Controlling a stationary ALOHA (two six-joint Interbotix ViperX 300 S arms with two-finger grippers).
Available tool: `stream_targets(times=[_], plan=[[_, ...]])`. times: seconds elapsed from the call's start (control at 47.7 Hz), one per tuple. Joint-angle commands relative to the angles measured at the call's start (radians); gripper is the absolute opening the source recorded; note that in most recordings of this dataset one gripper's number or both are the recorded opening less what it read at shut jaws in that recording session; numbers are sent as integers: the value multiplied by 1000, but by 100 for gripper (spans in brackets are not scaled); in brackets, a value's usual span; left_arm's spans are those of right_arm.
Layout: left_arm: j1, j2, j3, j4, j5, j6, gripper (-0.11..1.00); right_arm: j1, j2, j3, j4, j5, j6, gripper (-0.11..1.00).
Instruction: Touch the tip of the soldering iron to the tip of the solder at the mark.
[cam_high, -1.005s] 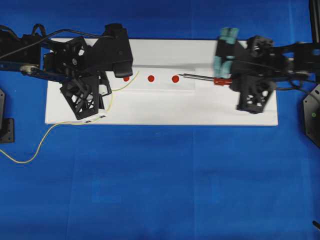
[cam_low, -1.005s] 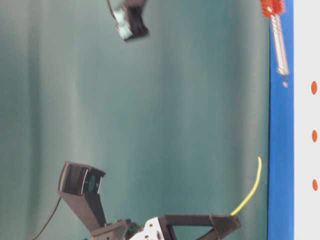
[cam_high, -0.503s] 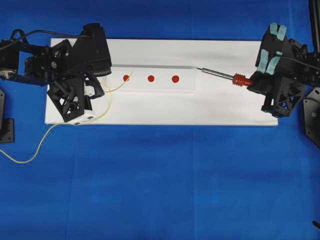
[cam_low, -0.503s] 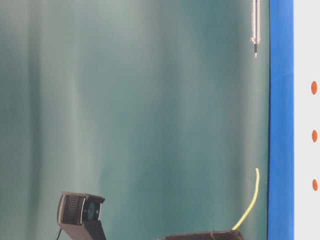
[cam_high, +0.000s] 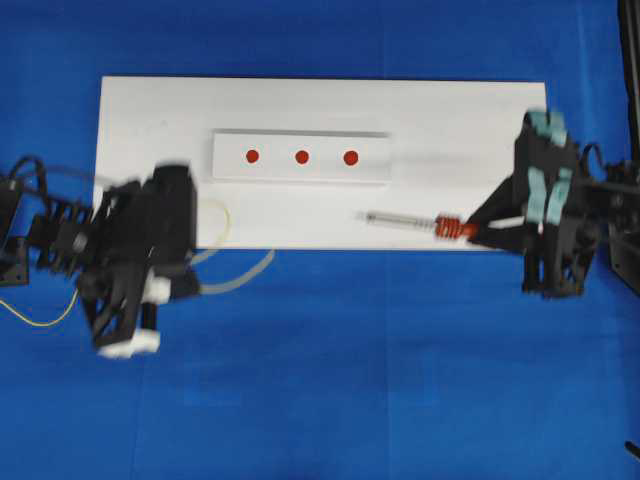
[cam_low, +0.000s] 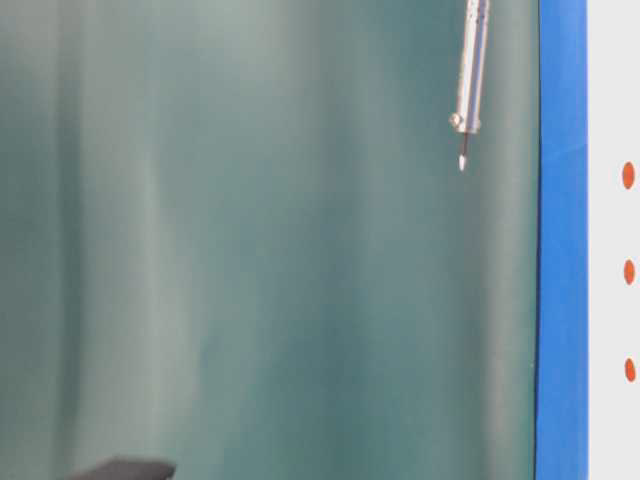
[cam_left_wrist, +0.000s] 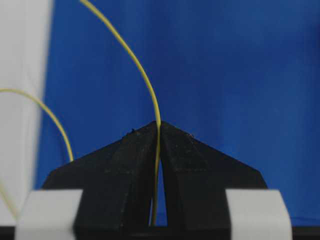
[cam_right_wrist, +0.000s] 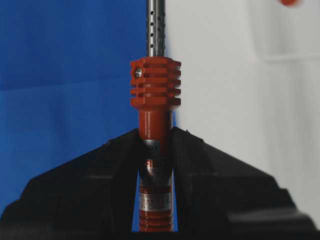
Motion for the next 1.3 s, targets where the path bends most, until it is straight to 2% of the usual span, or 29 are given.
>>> stream_targets(times=[0.0,0.147,0.293,0.398,0.607,0.775,1.089,1.194,1.278], plan=[[-72,0,26,2,-83,-9,1,71,35,-26,0,-78,2,6],[-135,54,115,2,-261,-17,1,140,137,-25,-2,-186,2,6],[-137,146,189,2,-457,-12,1,166,259,-23,0,-287,0,6],[-137,225,202,2,-540,2,1,181,344,-28,0,-357,2,6],[-135,347,181,2,-574,29,1,204,472,-38,3,-433,0,6],[-133,367,163,2,-578,48,1,213,538,-38,5,-491,0,6],[-133,371,156,2,-572,60,2,213,577,-54,9,-505,0,7],[-135,373,152,2,-571,60,16,213,577,-61,9,-505,2,10],[-135,371,152,2,-571,60,36,215,578,-63,9,-505,2,26]])
